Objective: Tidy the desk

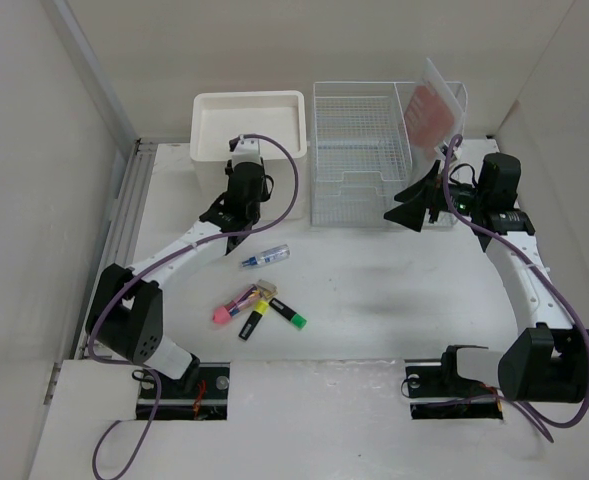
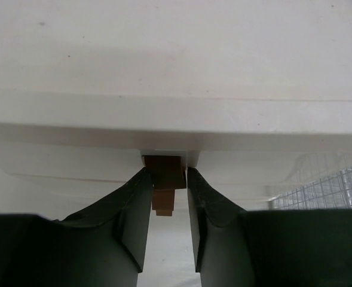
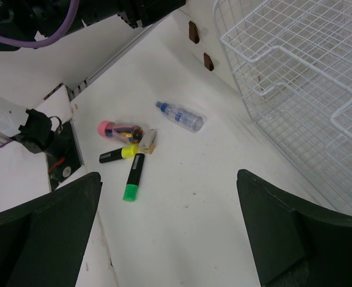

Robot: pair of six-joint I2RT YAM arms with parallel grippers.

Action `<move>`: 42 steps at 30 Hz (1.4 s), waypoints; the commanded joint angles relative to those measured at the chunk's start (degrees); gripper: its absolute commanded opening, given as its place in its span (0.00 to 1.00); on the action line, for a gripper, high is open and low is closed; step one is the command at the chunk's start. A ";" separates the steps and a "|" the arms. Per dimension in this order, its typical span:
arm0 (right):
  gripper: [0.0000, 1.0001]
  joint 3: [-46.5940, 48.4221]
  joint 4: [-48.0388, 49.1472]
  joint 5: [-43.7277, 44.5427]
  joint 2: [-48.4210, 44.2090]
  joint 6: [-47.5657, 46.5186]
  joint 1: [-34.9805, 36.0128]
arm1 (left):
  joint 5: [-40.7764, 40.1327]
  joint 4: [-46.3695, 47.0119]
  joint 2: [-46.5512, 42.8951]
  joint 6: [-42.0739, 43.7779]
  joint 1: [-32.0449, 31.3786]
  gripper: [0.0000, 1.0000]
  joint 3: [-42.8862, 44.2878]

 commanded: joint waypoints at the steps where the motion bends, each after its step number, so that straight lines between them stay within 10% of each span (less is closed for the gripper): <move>1: 1.00 0.02 3.02 -1.91 -0.14 -0.20 -0.20 | -1.89 2.66 -1.27 0.35 0.14 0.23 1.96; 13: 1.00 0.02 3.02 -1.91 -0.14 -0.20 -0.20 | -1.89 2.66 -3.55 0.35 0.14 0.00 0.21; 42: 1.00 0.02 3.02 -1.91 -0.14 0.33 -0.20 | -1.28 -2.26 -11.91 0.35 -2.76 0.00 -8.06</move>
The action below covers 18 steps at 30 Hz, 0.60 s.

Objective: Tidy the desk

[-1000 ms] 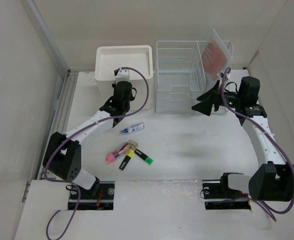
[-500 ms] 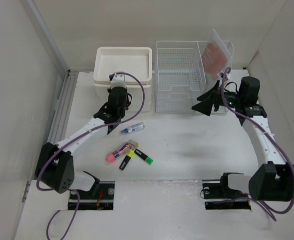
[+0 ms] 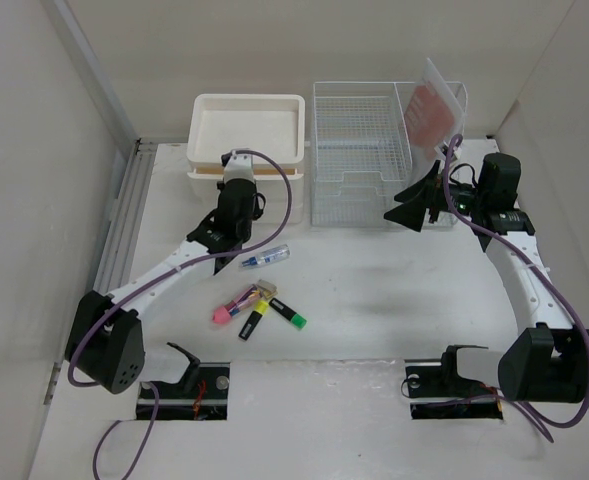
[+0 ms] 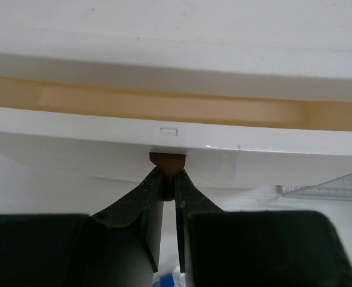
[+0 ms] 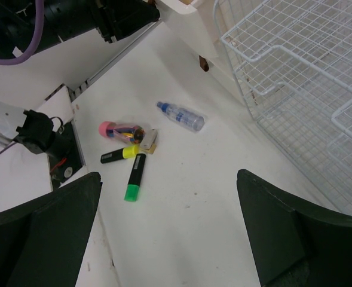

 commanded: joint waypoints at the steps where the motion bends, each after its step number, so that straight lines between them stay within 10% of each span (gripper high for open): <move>1: 1.00 0.02 3.02 -1.88 -0.14 -0.11 -0.20 | -0.60 0.40 -2.11 0.16 -0.99 0.00 -0.28; 18: 1.00 0.02 3.02 -2.41 -0.14 -0.11 -0.20 | -1.13 -2.76 -3.78 -0.37 -2.84 0.00 -2.47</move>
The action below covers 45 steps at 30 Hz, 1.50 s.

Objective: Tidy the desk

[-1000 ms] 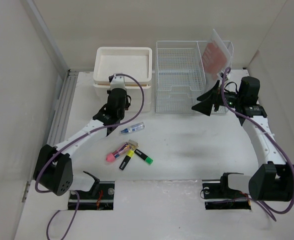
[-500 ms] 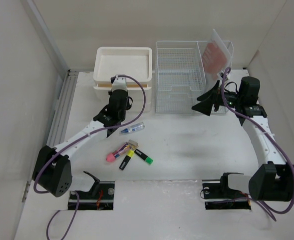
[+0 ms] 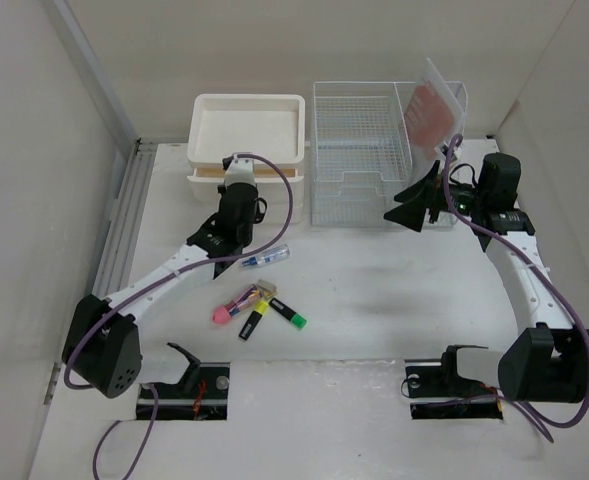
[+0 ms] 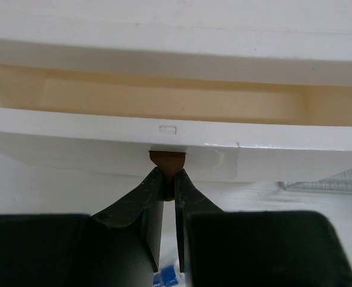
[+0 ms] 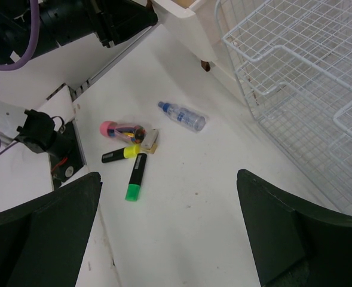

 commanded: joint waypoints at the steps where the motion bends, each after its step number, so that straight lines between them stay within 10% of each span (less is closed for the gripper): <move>1: 1.00 0.02 3.02 -2.24 -0.14 -0.11 -0.20 | 0.62 -2.52 -2.65 -0.37 -1.09 0.00 -1.58; 20: 1.00 0.02 3.02 -2.24 -0.14 0.42 -0.20 | 2.47 -5.95 -6.33 -0.90 -2.15 0.01 -3.16; 29: 1.00 0.02 3.02 -2.76 -0.14 0.42 -0.20 | 2.47 -7.18 -7.66 -1.51 -2.15 0.60 -3.69; 39: 1.00 -0.51 2.41 -0.32 -2.51 -2.29 1.98 | 8.00 -16.75 -22.85 -6.69 -3.29 0.82 -1.06; 45: 1.00 0.11 -2.87 26.69 -11.74 -18.36 19.89 | 10.03 -17.29 -33.66 -4.85 -2.68 1.00 1.49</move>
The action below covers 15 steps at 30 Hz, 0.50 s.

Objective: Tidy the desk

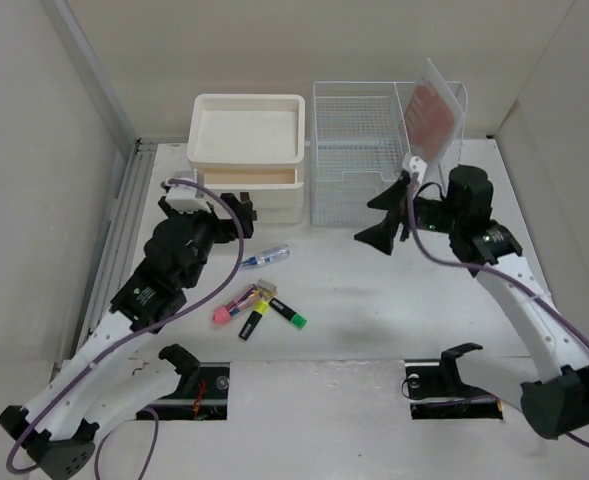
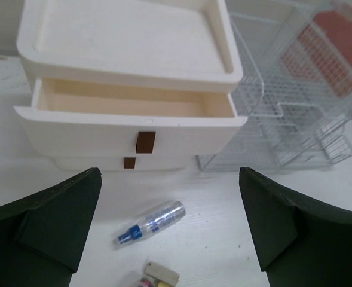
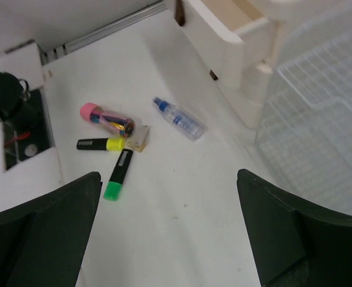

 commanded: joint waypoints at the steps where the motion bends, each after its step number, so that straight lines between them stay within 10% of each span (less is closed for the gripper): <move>1: 1.00 0.76 -0.39 17.98 -5.36 -12.26 13.08 | 0.43 0.43 -4.60 0.91 0.34 1.00 3.00; 7: 0.96 -1.96 -6.28 21.02 -1.42 -42.04 26.48 | -8.86 3.43 -9.43 0.93 3.24 1.00 -2.09; 15: 0.84 14.79 -12.78 23.82 20.62 -52.70 32.47 | -24.96 2.91 -12.51 0.30 4.30 1.00 -5.00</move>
